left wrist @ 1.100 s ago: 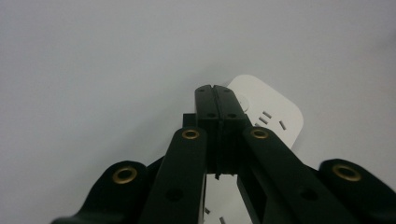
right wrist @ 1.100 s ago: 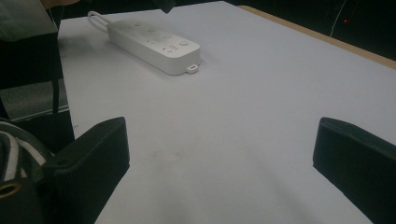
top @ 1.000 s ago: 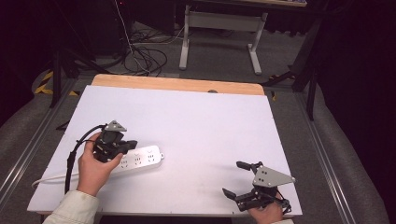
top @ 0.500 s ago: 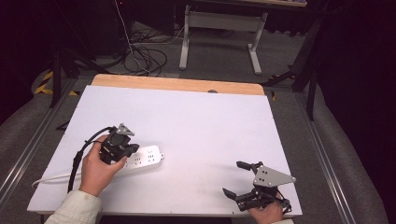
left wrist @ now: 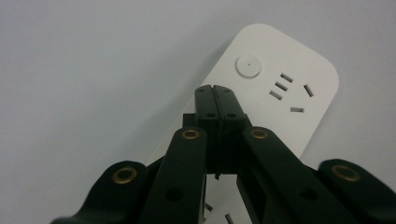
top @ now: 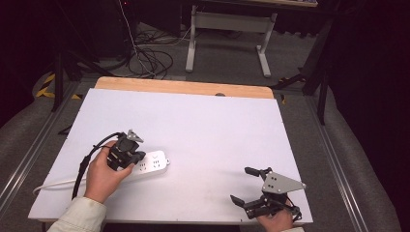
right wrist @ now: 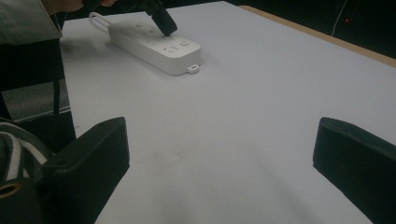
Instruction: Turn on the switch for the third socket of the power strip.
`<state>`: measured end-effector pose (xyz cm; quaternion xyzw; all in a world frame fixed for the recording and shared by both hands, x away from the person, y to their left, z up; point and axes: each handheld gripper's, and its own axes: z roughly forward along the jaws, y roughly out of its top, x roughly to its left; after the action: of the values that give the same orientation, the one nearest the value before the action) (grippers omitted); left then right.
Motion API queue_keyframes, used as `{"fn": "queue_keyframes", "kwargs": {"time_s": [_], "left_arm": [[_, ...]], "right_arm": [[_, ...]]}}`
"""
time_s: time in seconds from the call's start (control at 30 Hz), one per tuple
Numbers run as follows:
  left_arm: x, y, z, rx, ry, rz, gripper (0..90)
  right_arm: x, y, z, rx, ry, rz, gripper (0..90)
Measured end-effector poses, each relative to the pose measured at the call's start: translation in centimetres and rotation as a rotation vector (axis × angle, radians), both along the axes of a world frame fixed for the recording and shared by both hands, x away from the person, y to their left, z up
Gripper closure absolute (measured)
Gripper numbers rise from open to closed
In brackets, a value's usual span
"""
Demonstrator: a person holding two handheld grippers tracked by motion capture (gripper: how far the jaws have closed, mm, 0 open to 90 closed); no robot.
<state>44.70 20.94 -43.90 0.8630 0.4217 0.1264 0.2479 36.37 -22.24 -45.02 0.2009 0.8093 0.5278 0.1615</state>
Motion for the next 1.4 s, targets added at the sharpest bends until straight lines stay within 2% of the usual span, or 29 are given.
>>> {"fn": "queue_keyframes", "kwargs": {"time_s": [0.2, 0.37, 0.9, 1.0, 1.4], "left_arm": [[-0.01, 0.07, -0.08, -0.002, -0.008, -0.002, 90.0], [-0.28, -0.15, -0.22, 0.023, -0.037, -0.001, 90.0], [-0.30, -0.07, -0.49, 0.012, -0.035, 0.007, 90.0], [-0.23, 0.09, -0.60, -0.004, -0.035, 0.009, 90.0], [-0.22, 0.09, -0.69, -0.001, -0.034, 0.006, 90.0]], "right_arm": [[-0.04, -0.01, 0.02, 0.000, -0.001, 0.001, 4.2], [-0.07, -0.02, 0.03, 0.004, -0.002, 0.002, 4.2], [-0.11, 0.04, 0.01, 0.002, 0.000, 0.002, 4.2], [-0.12, 0.05, 0.01, -0.001, 0.000, 0.002, 4.2], [-0.13, 0.06, -0.01, -0.001, 0.003, 0.002, 4.2]]}}
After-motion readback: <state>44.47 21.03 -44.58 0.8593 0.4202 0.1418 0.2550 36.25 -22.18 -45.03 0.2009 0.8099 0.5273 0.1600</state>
